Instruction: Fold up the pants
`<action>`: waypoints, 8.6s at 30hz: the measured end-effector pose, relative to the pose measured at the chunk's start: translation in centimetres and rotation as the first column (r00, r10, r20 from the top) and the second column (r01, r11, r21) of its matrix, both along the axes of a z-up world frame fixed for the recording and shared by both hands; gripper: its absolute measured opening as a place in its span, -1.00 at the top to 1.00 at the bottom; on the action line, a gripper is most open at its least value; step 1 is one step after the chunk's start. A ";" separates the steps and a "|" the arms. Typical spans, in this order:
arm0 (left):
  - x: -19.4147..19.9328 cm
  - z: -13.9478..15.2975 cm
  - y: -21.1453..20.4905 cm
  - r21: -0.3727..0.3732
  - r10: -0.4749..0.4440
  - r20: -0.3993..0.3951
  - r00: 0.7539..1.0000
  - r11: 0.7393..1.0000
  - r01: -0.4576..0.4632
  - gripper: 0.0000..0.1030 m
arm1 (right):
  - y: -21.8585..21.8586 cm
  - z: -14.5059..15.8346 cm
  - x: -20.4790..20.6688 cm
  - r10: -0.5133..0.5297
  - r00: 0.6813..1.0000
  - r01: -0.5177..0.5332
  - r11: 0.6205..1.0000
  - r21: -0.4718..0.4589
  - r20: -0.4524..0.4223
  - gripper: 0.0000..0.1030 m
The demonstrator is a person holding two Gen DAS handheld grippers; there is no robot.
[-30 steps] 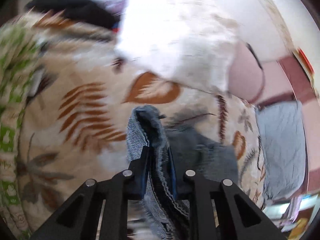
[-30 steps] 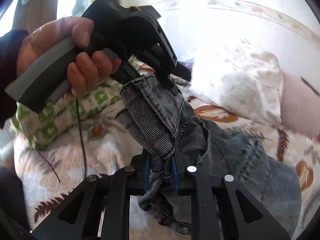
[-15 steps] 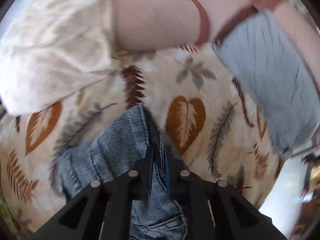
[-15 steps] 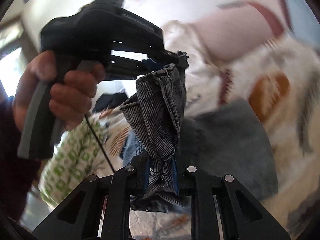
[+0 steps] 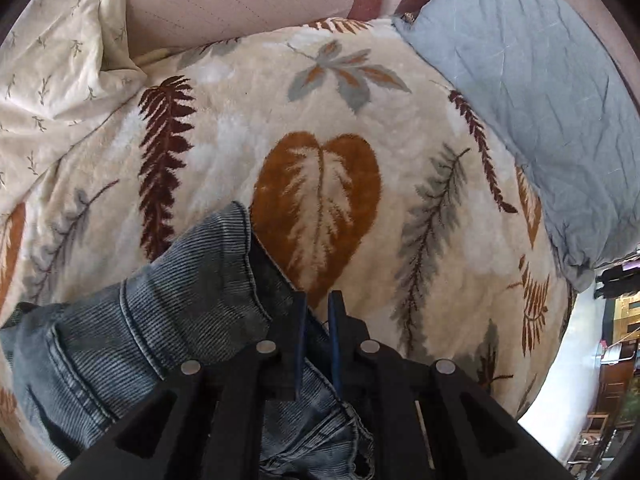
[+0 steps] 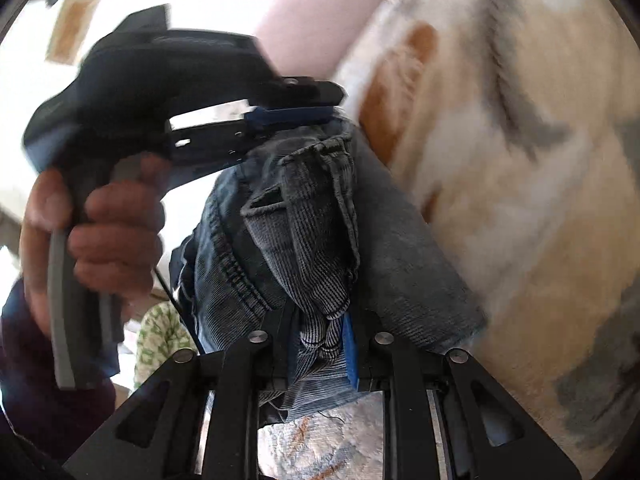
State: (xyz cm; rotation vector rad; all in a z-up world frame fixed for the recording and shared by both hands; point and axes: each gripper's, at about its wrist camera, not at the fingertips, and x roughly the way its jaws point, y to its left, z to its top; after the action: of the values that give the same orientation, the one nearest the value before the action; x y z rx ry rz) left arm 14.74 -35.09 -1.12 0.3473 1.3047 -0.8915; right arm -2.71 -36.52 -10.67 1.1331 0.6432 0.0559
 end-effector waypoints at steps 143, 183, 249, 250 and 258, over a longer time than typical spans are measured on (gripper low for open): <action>-42.4 29.4 32.1 -0.446 0.504 0.774 0.383 0.864 -0.234 -1.00 | 12.8 36.3 -33.1 0.199 0.777 0.371 0.621 -0.690 0.597 -0.81; -38.1 25.5 28.0 -0.357 0.455 0.754 0.475 0.889 -0.286 -1.00 | 9.3 32.0 -28.9 0.088 0.855 0.323 0.681 -0.658 0.511 -0.82; -29.2 17.6 37.9 -0.316 0.644 0.659 0.388 0.705 -0.635 -1.00 | 19.7 27.3 -17.5 0.281 0.921 0.072 0.559 -0.826 0.270 -0.82; -29.2 17.6 37.8 -0.313 0.642 0.661 0.388 0.706 -0.635 -1.00 | 19.7 27.2 -17.5 0.282 0.921 0.070 0.560 -0.825 0.270 -0.82; -28.9 16.4 37.6 -0.278 0.629 0.665 0.404 0.710 -0.647 -1.00 | 20.0 26.4 -17.3 0.291 0.922 0.055 0.553 -0.831 0.255 -0.82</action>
State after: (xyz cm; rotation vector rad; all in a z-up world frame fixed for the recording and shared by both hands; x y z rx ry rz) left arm -14.12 2.54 15.32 0.1464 0.5737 -0.0070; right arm -20.04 -16.49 15.75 0.1151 0.3194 0.0696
